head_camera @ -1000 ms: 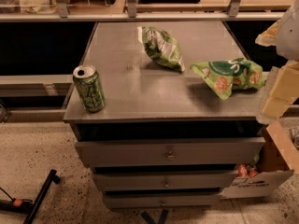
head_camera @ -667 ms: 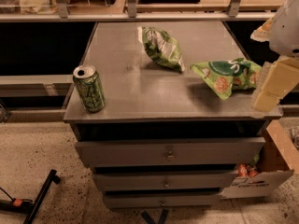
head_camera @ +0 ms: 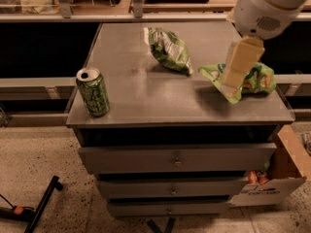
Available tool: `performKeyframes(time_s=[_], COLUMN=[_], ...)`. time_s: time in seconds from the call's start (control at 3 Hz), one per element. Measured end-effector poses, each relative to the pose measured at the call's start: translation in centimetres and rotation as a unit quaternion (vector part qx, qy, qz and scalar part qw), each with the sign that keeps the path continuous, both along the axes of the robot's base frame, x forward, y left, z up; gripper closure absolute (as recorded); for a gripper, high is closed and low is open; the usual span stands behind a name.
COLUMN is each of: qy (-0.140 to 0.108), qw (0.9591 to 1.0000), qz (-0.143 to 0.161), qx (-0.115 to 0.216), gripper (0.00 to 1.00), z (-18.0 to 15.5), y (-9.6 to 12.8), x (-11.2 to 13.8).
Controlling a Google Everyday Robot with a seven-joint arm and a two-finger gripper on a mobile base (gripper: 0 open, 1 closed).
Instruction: Move green jalapeno chip bag near green can
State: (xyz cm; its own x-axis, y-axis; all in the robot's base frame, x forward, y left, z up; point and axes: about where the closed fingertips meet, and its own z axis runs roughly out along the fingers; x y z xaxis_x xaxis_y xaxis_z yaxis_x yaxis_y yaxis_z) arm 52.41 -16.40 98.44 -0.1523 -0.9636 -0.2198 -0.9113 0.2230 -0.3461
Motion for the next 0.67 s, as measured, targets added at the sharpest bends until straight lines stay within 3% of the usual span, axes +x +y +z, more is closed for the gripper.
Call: performKeyframes(time_s=[0.33,0.67], qy=[-0.023,-0.056], qw=[0.9995,0.9979], qz=[0.021,0.032], qx=[-0.007,0.006], gripper=[0.0,0.0], z=[-0.3,-0.3], y=[2.7,4.2], x=[3.8,7.5])
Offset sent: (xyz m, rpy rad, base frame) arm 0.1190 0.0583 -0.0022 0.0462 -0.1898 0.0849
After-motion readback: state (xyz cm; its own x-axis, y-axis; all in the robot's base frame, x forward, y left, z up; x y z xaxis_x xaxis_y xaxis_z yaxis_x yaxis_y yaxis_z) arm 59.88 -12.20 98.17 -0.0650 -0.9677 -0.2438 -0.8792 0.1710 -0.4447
